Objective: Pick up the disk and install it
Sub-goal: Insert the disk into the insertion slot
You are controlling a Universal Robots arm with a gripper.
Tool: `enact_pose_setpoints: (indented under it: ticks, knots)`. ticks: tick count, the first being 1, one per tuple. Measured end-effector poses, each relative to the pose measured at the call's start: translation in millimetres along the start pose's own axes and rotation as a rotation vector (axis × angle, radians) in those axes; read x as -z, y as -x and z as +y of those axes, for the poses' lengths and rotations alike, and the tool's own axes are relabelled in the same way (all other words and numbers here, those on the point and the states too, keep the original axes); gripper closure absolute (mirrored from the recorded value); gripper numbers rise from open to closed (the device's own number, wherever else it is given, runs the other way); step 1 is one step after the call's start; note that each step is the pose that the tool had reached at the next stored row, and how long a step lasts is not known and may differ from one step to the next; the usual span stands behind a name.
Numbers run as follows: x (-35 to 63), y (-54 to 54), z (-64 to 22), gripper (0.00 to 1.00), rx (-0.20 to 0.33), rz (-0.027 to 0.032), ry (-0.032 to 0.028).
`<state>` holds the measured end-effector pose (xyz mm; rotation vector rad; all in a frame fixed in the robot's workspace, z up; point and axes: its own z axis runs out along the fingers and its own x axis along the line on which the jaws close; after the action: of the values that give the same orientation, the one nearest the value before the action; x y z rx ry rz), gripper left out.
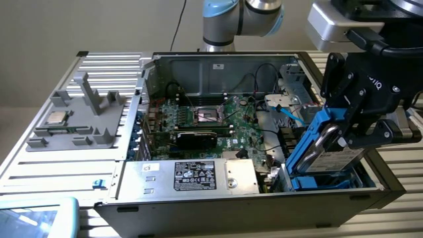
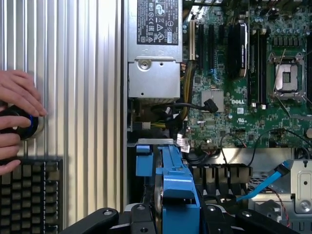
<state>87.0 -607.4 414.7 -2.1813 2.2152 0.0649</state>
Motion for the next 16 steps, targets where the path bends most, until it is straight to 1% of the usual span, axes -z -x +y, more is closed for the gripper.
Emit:
enact_pose_setpoints:
  ticks: [4,9,16]
  knots:
    - [-2.6,-0.1,0.0,0.63,0.000,-0.0055,0.0001]
    - [-5.2,-0.7,-0.1,0.63,0.000,-0.0110,0.0002]
    - [-8.3,-1.4,-0.2,0.63,0.000,-0.0151,0.0002]
